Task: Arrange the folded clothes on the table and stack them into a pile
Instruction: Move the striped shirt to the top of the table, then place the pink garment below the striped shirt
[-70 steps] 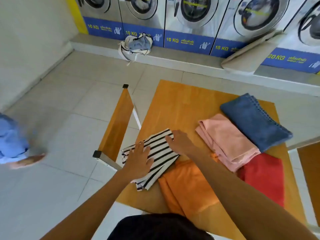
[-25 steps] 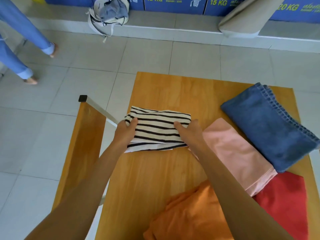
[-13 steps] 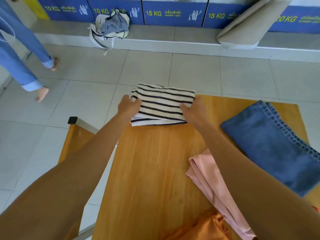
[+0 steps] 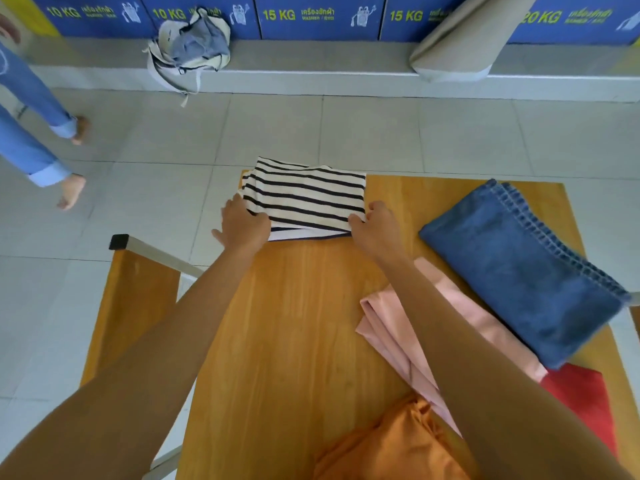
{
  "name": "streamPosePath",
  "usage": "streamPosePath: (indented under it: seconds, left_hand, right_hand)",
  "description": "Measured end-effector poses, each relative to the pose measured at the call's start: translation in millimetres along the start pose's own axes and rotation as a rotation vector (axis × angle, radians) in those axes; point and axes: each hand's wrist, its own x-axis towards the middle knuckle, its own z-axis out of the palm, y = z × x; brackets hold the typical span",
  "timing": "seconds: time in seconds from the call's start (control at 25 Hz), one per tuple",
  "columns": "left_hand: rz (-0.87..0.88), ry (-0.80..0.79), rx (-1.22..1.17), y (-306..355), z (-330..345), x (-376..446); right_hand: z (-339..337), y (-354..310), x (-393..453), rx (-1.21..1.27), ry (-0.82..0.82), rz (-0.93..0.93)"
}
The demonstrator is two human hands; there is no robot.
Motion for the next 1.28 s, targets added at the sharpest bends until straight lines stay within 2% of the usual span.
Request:
streamPosePath:
  seconds: [0.08,0.12,0.16,0.24,0.32,0.36,0.44,0.52,0.64,0.72,0.84,0.96,1.04,1.16,1.28]
  left_hand:
    - [0.153,0.085,-0.123,8,8,-33]
    - [0.212,0.071,-0.169,14,17,-53]
    - [0.256,0.009,-0.17,19,29,-73]
    - [0.291,-0.245,-0.134,27,56,-111]
    - [0.192,-0.526,-0.174,34,83,-143]
    - [0.141,-0.598,-0.183,37,93,-153]
    - [0.081,-0.624,-0.128,40,106,-167]
    - [0.016,-0.618,-0.086,40,110,-173]
    - [-0.085,-0.75,-0.107,35,103,-181]
    - [-0.079,-0.806,-0.177,24,96,-185]
    - [-0.091,-0.789,-0.259,0,79,-188]
    - [-0.152,-0.814,-0.363,-19,60,-179]
    - [-0.181,-0.804,-0.43,-28,44,-173]
    - [-0.195,-0.693,-0.501,-42,9,-157]
    - [-0.189,-0.57,-0.598,-51,-27,-134]
  right_hand:
    - [-11,8,-23,0.03,0.077,0.036]
    - [-18,14,-38,0.051,0.112,0.052]
    - [-27,22,-56,0.074,0.139,0.066]
    - [-46,46,-96,0.112,0.197,0.11]
    - [-65,81,-139,0.082,0.324,0.204]
    - [-72,98,-159,0.029,0.402,0.278]
    - [-80,122,-192,-0.035,0.51,0.437]
    - [-79,132,-209,-0.02,0.549,0.512]
    - [-78,137,-216,-0.021,0.595,0.626]
    - [-76,145,-218,-0.046,0.525,0.732]
    - [-71,151,-218,-0.017,0.39,0.73]
    - [-64,145,-207,0.18,0.331,0.644]
    - [-58,133,-197,0.279,0.228,0.592]
    - [-45,99,-175,0.356,0.079,0.451]
    - [-31,57,-146,0.405,0.005,0.286]
